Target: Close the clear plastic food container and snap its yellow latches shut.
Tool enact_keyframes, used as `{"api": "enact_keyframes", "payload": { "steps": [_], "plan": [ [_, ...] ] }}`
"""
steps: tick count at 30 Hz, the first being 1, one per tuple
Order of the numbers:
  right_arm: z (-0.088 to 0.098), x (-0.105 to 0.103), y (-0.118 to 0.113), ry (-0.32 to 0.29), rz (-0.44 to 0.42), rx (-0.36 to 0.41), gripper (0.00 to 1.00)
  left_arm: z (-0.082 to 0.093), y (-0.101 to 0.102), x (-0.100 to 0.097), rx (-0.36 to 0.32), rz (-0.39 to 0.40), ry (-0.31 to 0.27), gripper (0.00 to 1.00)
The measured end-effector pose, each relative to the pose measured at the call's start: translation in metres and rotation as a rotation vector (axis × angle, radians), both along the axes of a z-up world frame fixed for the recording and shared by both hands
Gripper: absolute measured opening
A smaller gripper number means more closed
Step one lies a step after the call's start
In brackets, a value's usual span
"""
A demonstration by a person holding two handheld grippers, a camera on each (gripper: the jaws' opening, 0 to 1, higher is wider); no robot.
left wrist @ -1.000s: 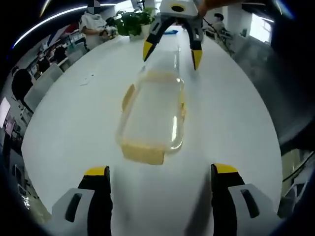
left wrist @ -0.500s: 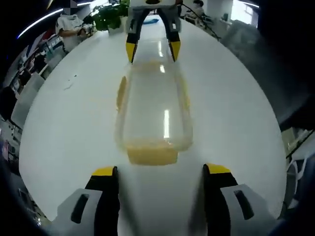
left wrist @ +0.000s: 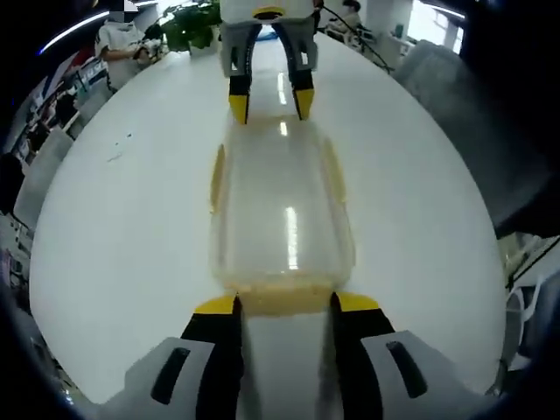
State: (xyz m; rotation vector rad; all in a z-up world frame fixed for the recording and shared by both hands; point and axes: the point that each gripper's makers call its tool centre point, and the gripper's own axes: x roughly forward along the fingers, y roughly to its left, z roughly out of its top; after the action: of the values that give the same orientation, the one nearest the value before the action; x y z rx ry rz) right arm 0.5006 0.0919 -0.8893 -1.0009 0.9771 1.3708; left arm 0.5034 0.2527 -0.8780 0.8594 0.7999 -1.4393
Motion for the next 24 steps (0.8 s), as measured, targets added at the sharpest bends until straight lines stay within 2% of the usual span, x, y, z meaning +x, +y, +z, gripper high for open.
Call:
{"api": "enact_keyframes", "payload": {
  "steps": [9, 19, 24],
  "plan": [
    [0.0000, 0.0022, -0.0030, 0.007, 0.018, -0.021, 0.37, -0.0025, -0.0001, 0.0022, 0.029, -0.043, -0.006, 0.37],
    [-0.0011, 0.0028, -0.0029, 0.003, 0.019, -0.080, 0.37, -0.0045, -0.0011, 0.0027, 0.100, -0.022, -0.012, 0.35],
    [-0.0001, 0.0079, -0.0037, 0.003, 0.025, -0.065, 0.36, -0.0037, 0.0002, 0.0054, 0.086, 0.015, 0.008, 0.35]
  ]
}}
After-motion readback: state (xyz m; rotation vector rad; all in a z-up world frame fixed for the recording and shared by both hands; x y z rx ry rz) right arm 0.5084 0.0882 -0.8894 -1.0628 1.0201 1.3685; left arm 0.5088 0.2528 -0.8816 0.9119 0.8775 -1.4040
